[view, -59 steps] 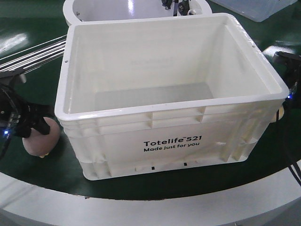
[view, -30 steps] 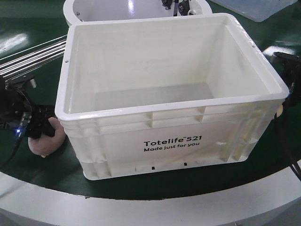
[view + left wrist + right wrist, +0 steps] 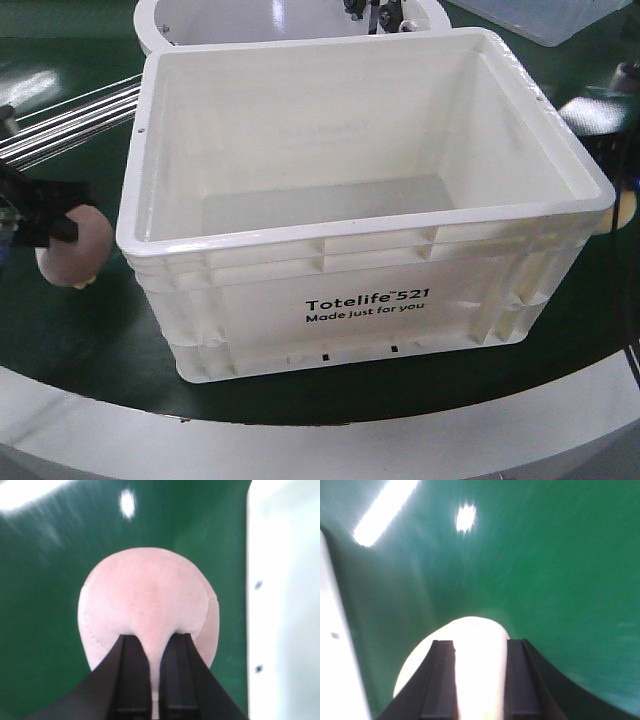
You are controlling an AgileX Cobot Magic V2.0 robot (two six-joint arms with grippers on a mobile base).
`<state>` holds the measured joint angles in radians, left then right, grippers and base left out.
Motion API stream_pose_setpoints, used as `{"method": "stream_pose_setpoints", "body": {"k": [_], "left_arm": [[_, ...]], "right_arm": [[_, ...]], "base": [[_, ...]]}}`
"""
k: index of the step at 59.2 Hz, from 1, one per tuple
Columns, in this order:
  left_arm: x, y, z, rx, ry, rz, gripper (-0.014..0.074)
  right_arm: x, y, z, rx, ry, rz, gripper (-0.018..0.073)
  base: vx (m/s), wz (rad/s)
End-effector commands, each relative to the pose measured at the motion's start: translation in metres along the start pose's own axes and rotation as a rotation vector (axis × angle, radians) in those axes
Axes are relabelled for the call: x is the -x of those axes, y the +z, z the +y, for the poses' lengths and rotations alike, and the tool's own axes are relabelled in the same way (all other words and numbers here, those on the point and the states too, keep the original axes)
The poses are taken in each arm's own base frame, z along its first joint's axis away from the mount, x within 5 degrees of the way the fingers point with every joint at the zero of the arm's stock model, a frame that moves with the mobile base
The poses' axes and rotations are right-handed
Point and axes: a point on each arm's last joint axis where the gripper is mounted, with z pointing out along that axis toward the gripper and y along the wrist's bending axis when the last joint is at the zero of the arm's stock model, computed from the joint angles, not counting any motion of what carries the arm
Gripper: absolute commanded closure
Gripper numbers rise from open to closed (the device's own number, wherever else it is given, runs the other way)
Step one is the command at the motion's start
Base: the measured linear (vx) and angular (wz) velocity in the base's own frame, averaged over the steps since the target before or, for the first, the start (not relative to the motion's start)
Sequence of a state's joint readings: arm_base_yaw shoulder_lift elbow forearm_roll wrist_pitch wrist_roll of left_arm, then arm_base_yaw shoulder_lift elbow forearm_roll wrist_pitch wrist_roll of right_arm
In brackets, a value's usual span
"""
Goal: Place moving items into box and shelve
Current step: 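Lift both balls over the crate and release them inside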
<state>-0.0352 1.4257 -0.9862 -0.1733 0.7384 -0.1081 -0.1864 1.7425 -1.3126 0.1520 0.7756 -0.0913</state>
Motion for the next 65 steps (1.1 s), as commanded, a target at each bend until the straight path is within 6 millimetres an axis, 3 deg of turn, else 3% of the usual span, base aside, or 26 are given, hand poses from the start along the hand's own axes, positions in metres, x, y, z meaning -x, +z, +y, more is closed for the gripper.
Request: {"method": "stream_pose_setpoints", "body": {"k": [1, 14, 19, 25, 30, 35, 43, 54, 65], "left_arm": [[0.015, -0.055, -0.009, -0.046, -0.001, -0.255, 0.06], [0.036, -0.151, -0.028, -0.137, 0.045, -0.562, 0.06], [0.043, -0.175, -0.043, -0.204, 0.066, -0.605, 0.06], [0.049, -0.184, -0.064, -0.306, 0.124, -0.619, 0.06], [0.051, -0.179, -0.085, -0.409, 0.165, -0.586, 0.06], [0.047, -0.161, -0.109, -0.512, 0.212, -0.49, 0.06], [0.039, -0.124, -0.144, -0.619, 0.307, -0.323, 0.0596], [0.036, -0.085, -0.166, -0.63, 0.33, -0.221, 0.0534], [0.032, -0.074, -0.17, -0.619, 0.359, -0.161, 0.0346]], "right_arm": [[0.015, -0.062, 0.003, -0.022, -0.018, -0.224, 0.0565], [0.013, -0.147, 0.016, -0.032, -0.075, -0.545, 0.0565], [0.009, -0.172, 0.036, 0.007, -0.131, -0.652, 0.0565], [0.002, -0.189, 0.071, 0.084, -0.246, -0.728, 0.0565], [-0.008, -0.194, 0.109, 0.18, -0.361, -0.758, 0.0565], [-0.02, -0.191, 0.146, 0.278, -0.454, -0.74, 0.0565], [-0.033, -0.174, 0.183, 0.356, -0.544, -0.658, 0.0562], [-0.036, -0.136, 0.195, 0.358, -0.504, -0.481, 0.0513], [-0.039, -0.115, 0.199, 0.355, -0.486, -0.369, 0.0309]], "base": [[0.0, 0.0], [0.0, 0.0], [0.0, 0.0], [0.0, 0.0], [0.0, 0.0], [0.0, 0.0], [0.0, 0.0], [0.0, 0.0], [0.0, 0.0]]}}
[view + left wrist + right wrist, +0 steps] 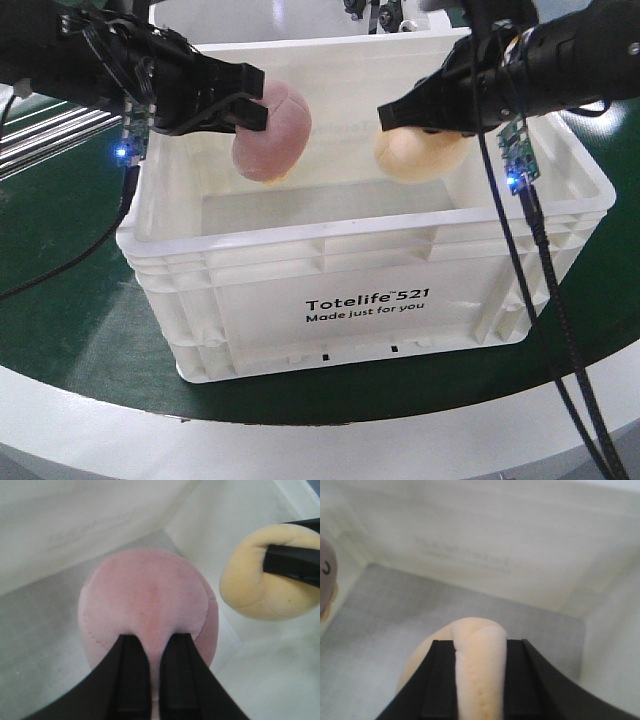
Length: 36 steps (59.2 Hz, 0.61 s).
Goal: Place moving items into box and shelve
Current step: 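Lift both balls over the crate and release them inside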
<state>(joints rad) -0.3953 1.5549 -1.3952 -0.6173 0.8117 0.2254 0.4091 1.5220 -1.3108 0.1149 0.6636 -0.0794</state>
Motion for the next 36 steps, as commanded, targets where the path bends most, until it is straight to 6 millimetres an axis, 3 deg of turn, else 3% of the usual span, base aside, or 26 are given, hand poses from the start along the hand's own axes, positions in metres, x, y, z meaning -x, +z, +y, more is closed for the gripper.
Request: {"method": "stream_pose_setpoints", "body": {"k": [1, 11, 17, 26, 36], "left_arm": [[0.01, -0.018, -0.015, -0.04, 0.011, -0.087, 0.0328], [0.014, -0.02, -0.016, -0.04, 0.01, -0.116, 0.0132], [0.016, -0.026, -0.019, -0.044, 0.02, -0.134, 0.0085], [0.032, -0.058, -0.028, -0.036, 0.051, -0.257, 0.0083], [0.037, -0.103, -0.026, 0.097, 0.051, -0.375, 0.0094]], "right_arm": [[0.015, -0.015, 0.002, 0.013, 0.025, -0.106, 0.0288], [0.019, -0.019, 0.005, 0.054, 0.102, -0.149, 0.0038], [0.024, -0.031, 0.004, 0.038, 0.088, -0.212, -0.0056], [0.026, -0.061, -0.003, -0.042, 0.048, -0.272, -0.0058], [0.018, -0.091, -0.035, -0.204, 0.107, -0.258, -0.0019]], "base": [[0.0, 0.0], [0.0, 0.0], [0.0, 0.0], [0.0, 0.0], [0.0, 0.0]]}}
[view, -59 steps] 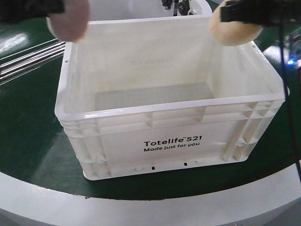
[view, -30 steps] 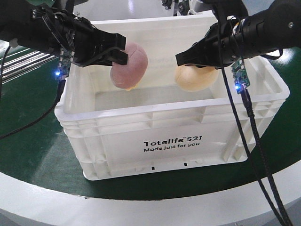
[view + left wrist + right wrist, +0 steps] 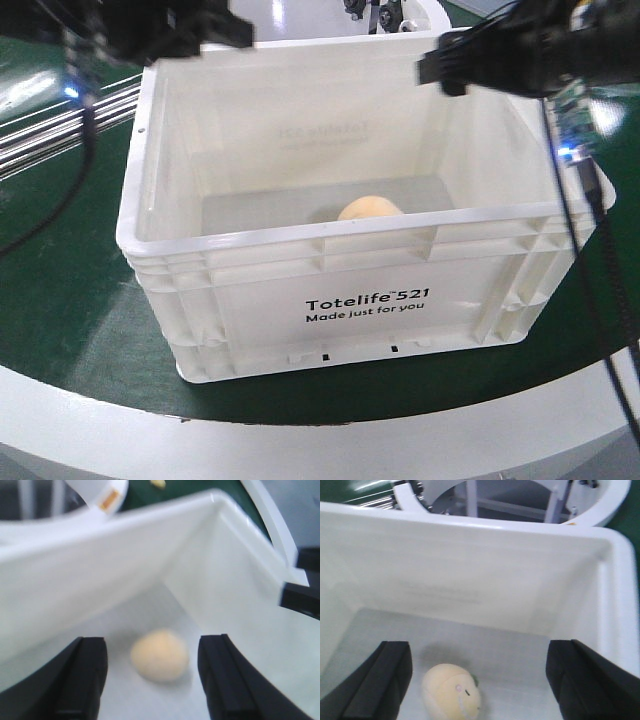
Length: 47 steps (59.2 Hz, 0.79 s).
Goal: Place moving items into box and shelve
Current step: 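Lift both balls over the crate and release them inside, then move both grippers to the crate's side rims and grip them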
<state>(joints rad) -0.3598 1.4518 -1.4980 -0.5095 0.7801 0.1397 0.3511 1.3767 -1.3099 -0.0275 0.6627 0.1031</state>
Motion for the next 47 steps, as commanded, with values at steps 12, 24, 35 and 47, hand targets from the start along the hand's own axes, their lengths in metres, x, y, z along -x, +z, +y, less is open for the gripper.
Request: {"method": "stream_pose_setpoints", "body": {"k": [12, 24, 35, 47], "left_arm": [[0.012, -0.046, 0.008, 0.245, -0.053, -0.128, 0.0094], [-0.026, -0.018, 0.028, 0.286, -0.165, 0.018, 0.0094], [-0.04, -0.008, 0.029, 0.243, -0.209, 0.07, 0.0094], [-0.046, -0.004, 0.032, 0.259, -0.209, 0.129, 0.0094]], "right_arm": [[0.001, -0.02, -0.06, -0.22, 0.062, 0.054, -0.0017], [-0.011, 0.017, -0.064, -0.17, 0.039, 0.182, -0.0017], [-0.02, 0.045, -0.067, -0.167, 0.033, 0.253, -0.0014], [-0.022, 0.053, -0.068, -0.163, 0.028, 0.266, 0.001]], "base": [[0.0, 0.0], [0.0, 0.0], [0.0, 0.0], [0.0, 0.0]]}}
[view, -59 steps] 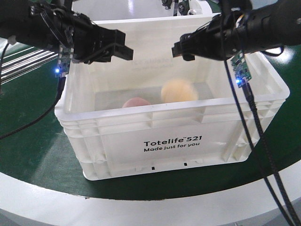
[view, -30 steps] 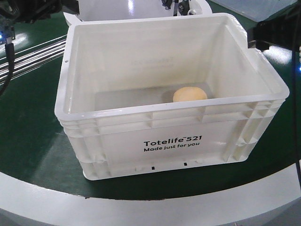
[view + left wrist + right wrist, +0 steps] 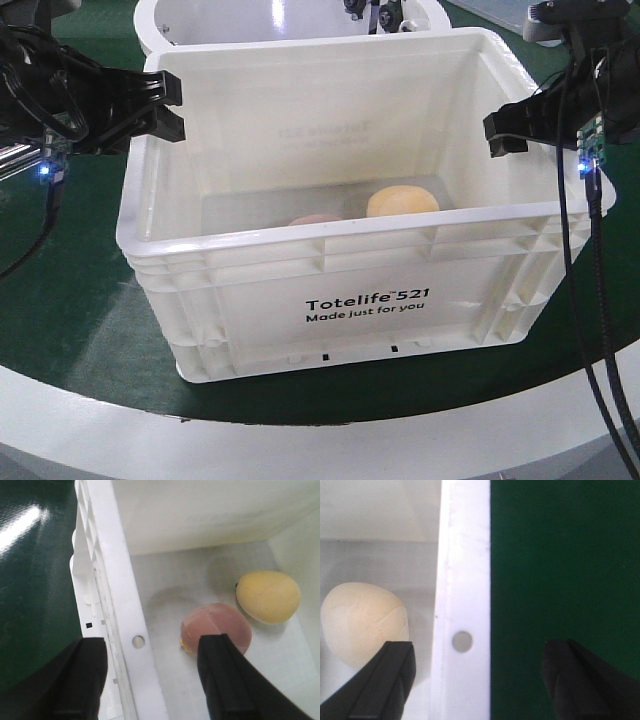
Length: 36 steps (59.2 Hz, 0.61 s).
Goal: Place moving items into box and shelve
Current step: 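Move both grippers to the crate's side rims and grip them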
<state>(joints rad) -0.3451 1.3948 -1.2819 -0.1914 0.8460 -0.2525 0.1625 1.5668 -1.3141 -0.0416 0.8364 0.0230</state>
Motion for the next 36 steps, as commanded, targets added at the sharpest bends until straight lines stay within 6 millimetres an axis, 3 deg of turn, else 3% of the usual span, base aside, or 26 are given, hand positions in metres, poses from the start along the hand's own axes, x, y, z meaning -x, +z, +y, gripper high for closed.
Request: {"method": "stream_pose_setpoints", "body": {"k": [1, 24, 29, 36], "left_arm": [[0.006, -0.012, -0.007, -0.035, 0.004, -0.054, 0.0094], [-0.001, 0.024, -0.001, 0.0, -0.027, 0.112, 0.0116], [-0.002, 0.025, -0.002, -0.004, -0.033, 0.119, 0.0175], [-0.001, 0.025, -0.002, -0.005, -0.033, 0.118, 0.0346]], "right_arm": [[0.01, -0.014, -0.003, -0.006, -0.009, -0.09, 0.0013], [0.012, -0.014, -0.003, -0.006, -0.009, -0.105, 0.0026], [0.012, -0.014, -0.003, -0.006, -0.009, -0.109, 0.0074], [0.012, -0.014, -0.002, -0.001, -0.004, -0.108, 0.0214]], "base": [[0.0, 0.0], [0.0, 0.0], [0.0, 0.0], [0.0, 0.0]]}}
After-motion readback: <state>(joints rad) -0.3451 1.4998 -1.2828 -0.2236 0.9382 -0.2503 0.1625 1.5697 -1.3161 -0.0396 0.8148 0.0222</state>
